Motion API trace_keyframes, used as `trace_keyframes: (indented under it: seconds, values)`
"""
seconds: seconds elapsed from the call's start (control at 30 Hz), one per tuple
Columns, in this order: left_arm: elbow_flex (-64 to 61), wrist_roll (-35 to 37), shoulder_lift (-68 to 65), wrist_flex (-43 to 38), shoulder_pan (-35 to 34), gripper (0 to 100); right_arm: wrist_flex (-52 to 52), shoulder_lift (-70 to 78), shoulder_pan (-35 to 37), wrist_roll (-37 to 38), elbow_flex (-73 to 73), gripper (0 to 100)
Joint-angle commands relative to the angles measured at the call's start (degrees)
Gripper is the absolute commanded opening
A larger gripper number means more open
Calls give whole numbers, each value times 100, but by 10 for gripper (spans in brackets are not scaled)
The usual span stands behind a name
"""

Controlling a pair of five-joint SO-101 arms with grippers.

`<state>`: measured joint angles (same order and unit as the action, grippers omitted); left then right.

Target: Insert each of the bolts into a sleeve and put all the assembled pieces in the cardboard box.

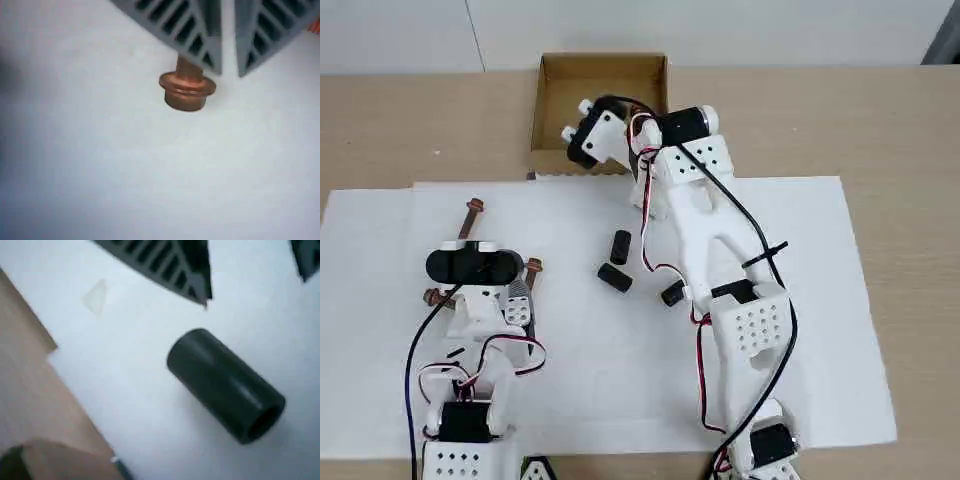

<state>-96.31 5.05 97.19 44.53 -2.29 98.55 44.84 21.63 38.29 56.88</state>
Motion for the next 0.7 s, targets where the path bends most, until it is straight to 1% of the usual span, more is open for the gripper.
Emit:
trace_keyframes:
  seconds: [0.0, 0.37, 0.67]
  values:
    - [13, -9, 70, -132, 26, 6, -48, 75, -119, 360, 9, 122]
    - [13, 0, 70, -132, 26, 6, -664, 593, -224, 1257, 9, 122]
    - [13, 0, 70, -132, 26, 6, -1147, 971, -224, 1495, 9, 121]
